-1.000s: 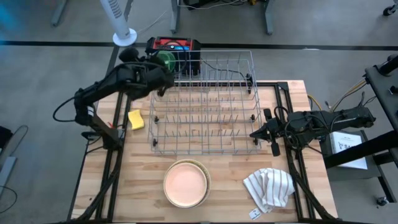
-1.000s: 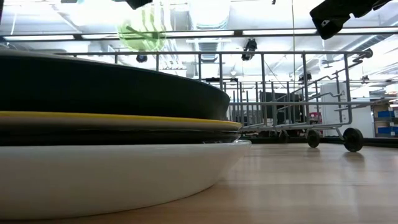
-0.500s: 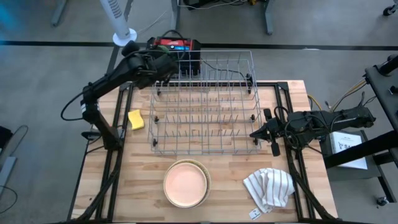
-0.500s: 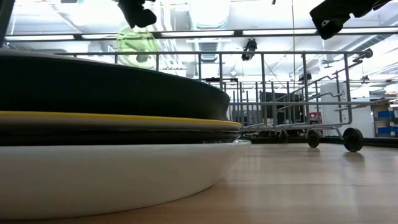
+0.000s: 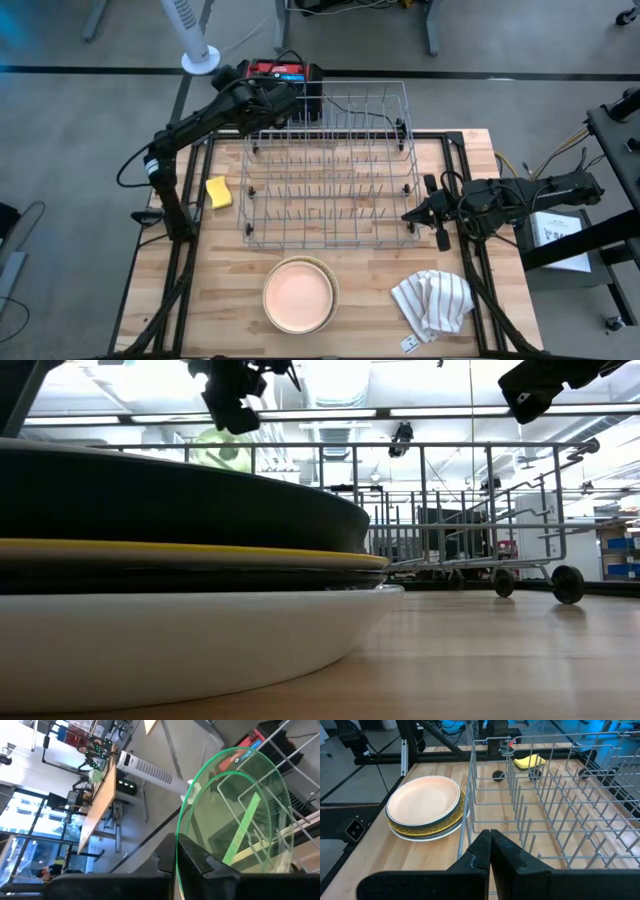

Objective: Sort dishes
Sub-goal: Put the green transparent plate into the dish rack

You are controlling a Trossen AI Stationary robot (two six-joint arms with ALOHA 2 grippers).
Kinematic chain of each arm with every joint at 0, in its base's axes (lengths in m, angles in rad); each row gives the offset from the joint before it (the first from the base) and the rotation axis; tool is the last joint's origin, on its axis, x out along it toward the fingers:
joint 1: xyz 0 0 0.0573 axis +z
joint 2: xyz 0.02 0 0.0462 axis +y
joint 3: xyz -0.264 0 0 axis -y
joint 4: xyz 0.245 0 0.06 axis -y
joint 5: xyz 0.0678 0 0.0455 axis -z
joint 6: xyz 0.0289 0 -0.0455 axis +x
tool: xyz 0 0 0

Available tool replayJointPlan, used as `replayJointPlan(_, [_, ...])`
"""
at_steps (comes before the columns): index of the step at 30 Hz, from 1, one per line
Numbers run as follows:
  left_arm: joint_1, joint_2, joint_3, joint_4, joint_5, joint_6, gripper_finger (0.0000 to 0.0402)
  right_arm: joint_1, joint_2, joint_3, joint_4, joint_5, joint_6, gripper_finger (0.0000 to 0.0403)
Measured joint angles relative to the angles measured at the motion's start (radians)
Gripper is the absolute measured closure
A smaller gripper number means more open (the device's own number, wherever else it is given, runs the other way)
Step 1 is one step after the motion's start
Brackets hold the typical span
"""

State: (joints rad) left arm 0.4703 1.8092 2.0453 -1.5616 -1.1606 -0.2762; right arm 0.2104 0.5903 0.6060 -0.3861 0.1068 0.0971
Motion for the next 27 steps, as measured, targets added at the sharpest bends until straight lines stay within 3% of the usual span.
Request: replayJointPlan(27, [0.028, 0.119, 0.000, -0.006, 0.026, -0.036, 0.0401, 0.001, 0.000, 0.000, -0.007, 0.000, 0.005, 0.0403])
